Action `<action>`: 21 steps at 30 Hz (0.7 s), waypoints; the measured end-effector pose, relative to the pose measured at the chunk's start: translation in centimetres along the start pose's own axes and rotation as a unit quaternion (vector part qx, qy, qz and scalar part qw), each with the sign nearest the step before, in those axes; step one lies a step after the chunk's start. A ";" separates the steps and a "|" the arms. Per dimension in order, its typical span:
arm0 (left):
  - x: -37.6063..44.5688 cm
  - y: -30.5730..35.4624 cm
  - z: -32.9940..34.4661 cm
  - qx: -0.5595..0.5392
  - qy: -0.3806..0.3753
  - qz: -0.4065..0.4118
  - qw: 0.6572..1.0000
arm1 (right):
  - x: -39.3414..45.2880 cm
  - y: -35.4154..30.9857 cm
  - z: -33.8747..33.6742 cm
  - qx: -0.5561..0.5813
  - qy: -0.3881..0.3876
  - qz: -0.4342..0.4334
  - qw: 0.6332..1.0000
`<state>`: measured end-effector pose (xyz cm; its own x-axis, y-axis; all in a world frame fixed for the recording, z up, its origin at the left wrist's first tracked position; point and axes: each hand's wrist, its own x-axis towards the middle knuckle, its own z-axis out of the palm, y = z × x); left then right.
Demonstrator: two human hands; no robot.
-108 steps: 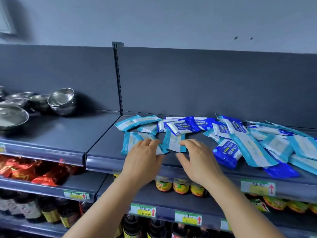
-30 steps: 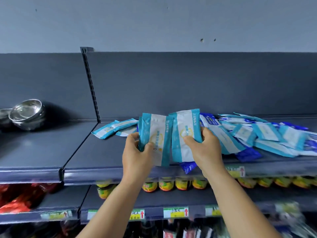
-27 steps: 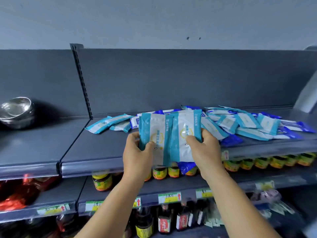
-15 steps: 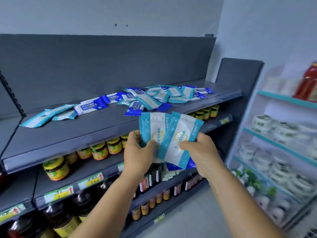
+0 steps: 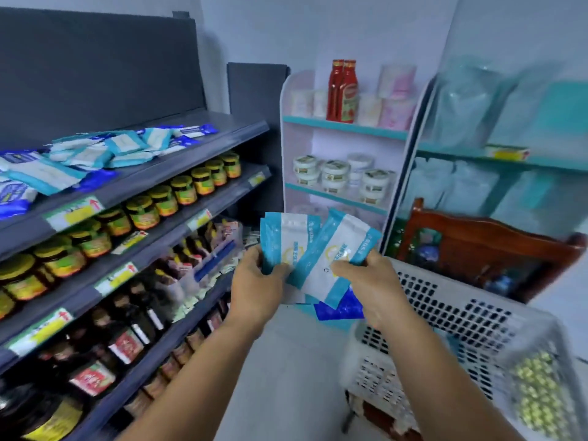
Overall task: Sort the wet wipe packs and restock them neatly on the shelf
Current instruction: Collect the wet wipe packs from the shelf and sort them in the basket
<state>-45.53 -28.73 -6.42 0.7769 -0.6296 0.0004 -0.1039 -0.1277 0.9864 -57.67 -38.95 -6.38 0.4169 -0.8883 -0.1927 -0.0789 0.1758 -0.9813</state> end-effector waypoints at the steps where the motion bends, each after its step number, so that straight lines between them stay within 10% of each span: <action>1: -0.2 -0.3 2.3 0.002 -0.016 0.000 1.000 | 0.4 0.4 -2.1 0.006 0.013 0.003 1.000; 21: -2.7 -13.1 38.6 0.106 -0.228 -0.186 0.950 | 11.0 15.9 -33.9 0.020 0.168 0.234 0.957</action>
<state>-70.26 -54.94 -25.66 0.4400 -0.7710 -0.4604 -0.0344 -0.5268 0.8493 -84.99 -60.31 -24.21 0.0299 -0.7931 -0.6084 -0.1481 0.5985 -0.7873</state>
